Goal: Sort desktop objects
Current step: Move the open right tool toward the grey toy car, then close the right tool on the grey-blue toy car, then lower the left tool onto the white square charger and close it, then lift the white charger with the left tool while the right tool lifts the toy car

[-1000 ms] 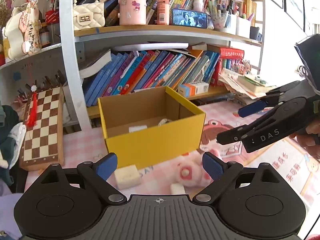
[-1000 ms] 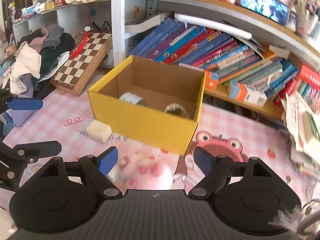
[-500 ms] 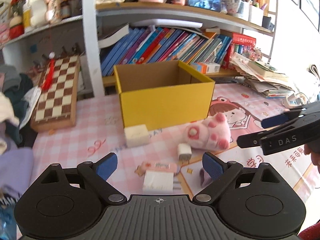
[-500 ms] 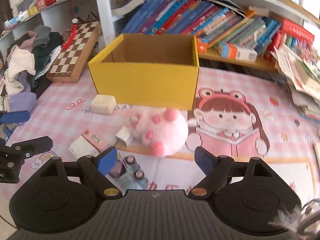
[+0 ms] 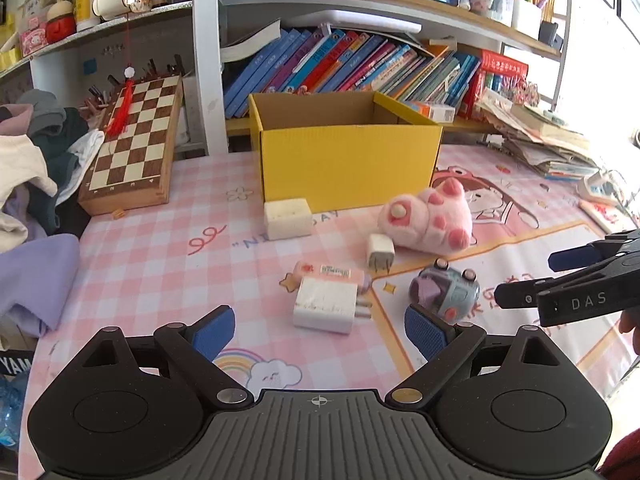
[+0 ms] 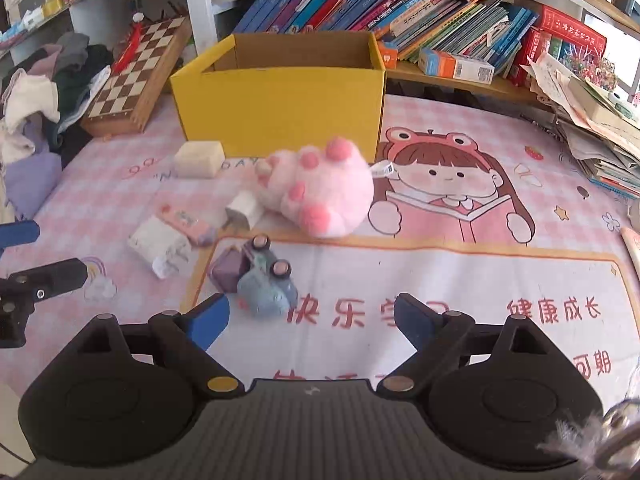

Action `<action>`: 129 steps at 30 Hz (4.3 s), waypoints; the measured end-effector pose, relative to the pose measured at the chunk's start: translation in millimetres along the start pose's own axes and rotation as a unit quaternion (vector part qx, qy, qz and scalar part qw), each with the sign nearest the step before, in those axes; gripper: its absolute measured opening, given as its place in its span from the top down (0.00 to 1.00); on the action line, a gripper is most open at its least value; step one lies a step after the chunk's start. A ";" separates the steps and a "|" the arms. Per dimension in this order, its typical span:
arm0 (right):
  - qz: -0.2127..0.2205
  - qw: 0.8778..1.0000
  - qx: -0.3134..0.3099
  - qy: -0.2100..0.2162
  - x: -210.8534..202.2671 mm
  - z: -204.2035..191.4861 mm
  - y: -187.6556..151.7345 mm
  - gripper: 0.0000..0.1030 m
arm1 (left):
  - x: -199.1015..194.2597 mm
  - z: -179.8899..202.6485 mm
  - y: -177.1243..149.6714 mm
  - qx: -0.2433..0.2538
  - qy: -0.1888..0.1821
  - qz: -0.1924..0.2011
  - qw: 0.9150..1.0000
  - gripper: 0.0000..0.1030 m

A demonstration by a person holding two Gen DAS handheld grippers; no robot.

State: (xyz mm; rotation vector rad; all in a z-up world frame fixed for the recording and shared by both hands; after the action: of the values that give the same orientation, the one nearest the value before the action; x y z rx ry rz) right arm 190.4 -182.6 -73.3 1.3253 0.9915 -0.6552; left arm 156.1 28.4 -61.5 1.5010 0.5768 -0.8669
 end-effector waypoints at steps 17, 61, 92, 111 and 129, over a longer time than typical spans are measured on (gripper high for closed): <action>0.025 0.999 -0.008 -0.037 2.4 -6.2 -10.4 0.02 | 2.5 2.8 -15.9 -0.021 0.034 0.023 0.999 0.05; -0.068 0.991 -0.099 0.056 67.3 -22.8 27.3 0.58 | 46.3 16.8 -1.0 -0.029 0.045 -0.057 0.997 0.08; -0.074 0.991 -0.095 0.060 65.8 27.5 20.9 0.60 | 99.9 22.2 20.8 -0.056 0.050 -0.089 0.993 0.35; -0.064 0.990 -0.103 0.065 57.2 13.6 18.0 0.60 | 70.6 21.7 19.6 -0.074 0.040 -0.076 0.994 0.36; -0.047 0.995 -0.056 0.062 28.5 11.1 16.3 0.60 | 34.0 11.7 20.4 -0.073 0.024 -0.040 0.996 0.37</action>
State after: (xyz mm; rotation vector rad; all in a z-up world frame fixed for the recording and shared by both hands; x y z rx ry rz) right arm 220.0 -186.7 -90.9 1.2385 1.1797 -0.5855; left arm 190.2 9.7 -75.7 1.3758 0.7247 -0.8342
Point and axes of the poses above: each gripper's, at about its wrist camera, not at the fingertips, and x roughly the way its jaws point, z to its right, y to its top, the point moved 5 cm from there along x, roughly the way its jaws point, and after that the axes turned 12 degrees about -z, right-handed, at the moved point
